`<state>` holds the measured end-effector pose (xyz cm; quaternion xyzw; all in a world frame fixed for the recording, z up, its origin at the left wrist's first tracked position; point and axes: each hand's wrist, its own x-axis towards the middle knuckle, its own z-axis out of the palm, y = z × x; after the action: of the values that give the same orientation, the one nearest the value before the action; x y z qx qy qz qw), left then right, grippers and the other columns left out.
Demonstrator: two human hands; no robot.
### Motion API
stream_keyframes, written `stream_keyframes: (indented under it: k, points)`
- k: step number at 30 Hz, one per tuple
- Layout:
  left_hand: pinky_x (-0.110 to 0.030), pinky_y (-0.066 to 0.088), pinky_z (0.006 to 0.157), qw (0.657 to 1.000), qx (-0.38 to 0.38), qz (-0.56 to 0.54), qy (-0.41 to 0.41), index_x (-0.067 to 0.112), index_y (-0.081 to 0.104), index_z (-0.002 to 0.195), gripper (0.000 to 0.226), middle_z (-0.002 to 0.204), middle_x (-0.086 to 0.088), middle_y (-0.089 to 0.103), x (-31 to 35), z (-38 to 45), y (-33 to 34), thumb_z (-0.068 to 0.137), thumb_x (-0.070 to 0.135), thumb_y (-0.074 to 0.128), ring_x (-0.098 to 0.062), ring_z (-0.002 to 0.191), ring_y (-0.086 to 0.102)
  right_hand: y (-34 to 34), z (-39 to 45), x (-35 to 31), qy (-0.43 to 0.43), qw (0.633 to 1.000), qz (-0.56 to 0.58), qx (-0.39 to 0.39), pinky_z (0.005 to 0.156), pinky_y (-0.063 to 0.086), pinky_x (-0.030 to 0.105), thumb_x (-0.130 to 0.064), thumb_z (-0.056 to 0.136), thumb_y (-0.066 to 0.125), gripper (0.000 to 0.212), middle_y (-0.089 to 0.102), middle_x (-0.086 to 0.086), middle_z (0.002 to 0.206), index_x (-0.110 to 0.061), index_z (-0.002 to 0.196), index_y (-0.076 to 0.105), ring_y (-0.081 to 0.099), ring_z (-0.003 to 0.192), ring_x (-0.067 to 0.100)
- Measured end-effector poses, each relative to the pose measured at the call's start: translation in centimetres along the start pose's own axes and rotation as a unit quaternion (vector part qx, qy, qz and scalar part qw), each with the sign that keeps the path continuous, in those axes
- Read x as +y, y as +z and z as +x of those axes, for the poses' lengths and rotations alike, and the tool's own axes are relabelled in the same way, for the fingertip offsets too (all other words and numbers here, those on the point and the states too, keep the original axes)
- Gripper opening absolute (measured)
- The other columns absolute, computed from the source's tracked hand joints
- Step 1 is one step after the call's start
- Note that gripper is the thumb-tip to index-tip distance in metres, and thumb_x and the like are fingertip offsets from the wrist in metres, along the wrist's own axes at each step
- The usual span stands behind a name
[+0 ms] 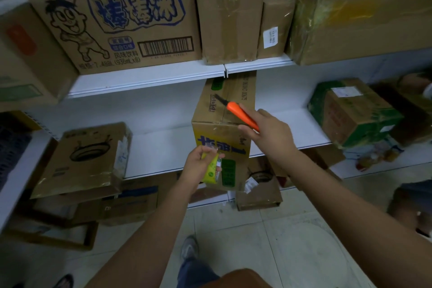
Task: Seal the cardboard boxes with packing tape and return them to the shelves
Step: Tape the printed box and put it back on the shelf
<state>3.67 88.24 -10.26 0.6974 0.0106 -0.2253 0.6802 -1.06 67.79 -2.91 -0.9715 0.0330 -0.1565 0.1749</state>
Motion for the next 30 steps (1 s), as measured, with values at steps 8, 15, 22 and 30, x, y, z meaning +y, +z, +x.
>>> stream_keyframes:
  k: [8,15,22,30]
  points:
    - [-0.039,0.06,0.063,1.0,0.011,-0.008,0.026,0.009,0.054,0.091,0.013,0.1,-0.017,0.075,1.2,-1.1,-1.2,0.098,0.016,0.061,-0.029,0.07,0.068,3.1,4.4,-4.6,-0.05,0.991,-0.127,-0.002,0.061,0.043,0.03,-0.052,0.096,0.054,0.042,0.068,0.0,0.104,-0.027,0.128,0.05,0.067,0.087,0.024]
    - [-0.027,0.055,0.049,0.997,0.025,-0.04,0.054,0.01,0.052,0.085,0.016,0.106,-0.023,0.072,2.7,-2.7,-2.1,0.099,0.012,0.059,-0.015,0.058,0.069,4.3,4.4,-4.9,-0.089,0.989,-0.115,0.008,0.059,0.035,0.029,-0.049,0.091,0.064,0.045,0.067,0.002,0.106,-0.021,0.123,0.052,0.066,0.085,0.026]
    - [-0.03,0.056,0.054,0.992,0.044,-0.084,0.085,0.01,0.05,0.093,0.015,0.1,-0.014,0.076,7.2,-4.5,-4.6,0.1,0.02,0.059,-0.018,0.05,0.061,1.9,5.1,-4.1,-0.03,0.999,0.012,-0.044,0.061,0.043,0.032,-0.059,0.101,0.034,0.05,0.064,-0.001,0.099,-0.026,0.137,0.044,0.064,0.087,0.023]
    - [-0.037,0.057,0.067,0.98,0.093,-0.108,0.135,0.012,0.056,0.099,0.013,0.107,-0.01,0.075,12.3,-4.4,-9.2,0.102,0.024,0.053,-0.021,0.057,0.064,0.6,10.5,-5.3,-0.106,0.992,-0.048,0.053,0.082,0.046,0.042,-0.046,0.102,0.042,0.046,0.058,0.008,0.118,-0.019,0.138,0.055,0.055,0.104,0.03]
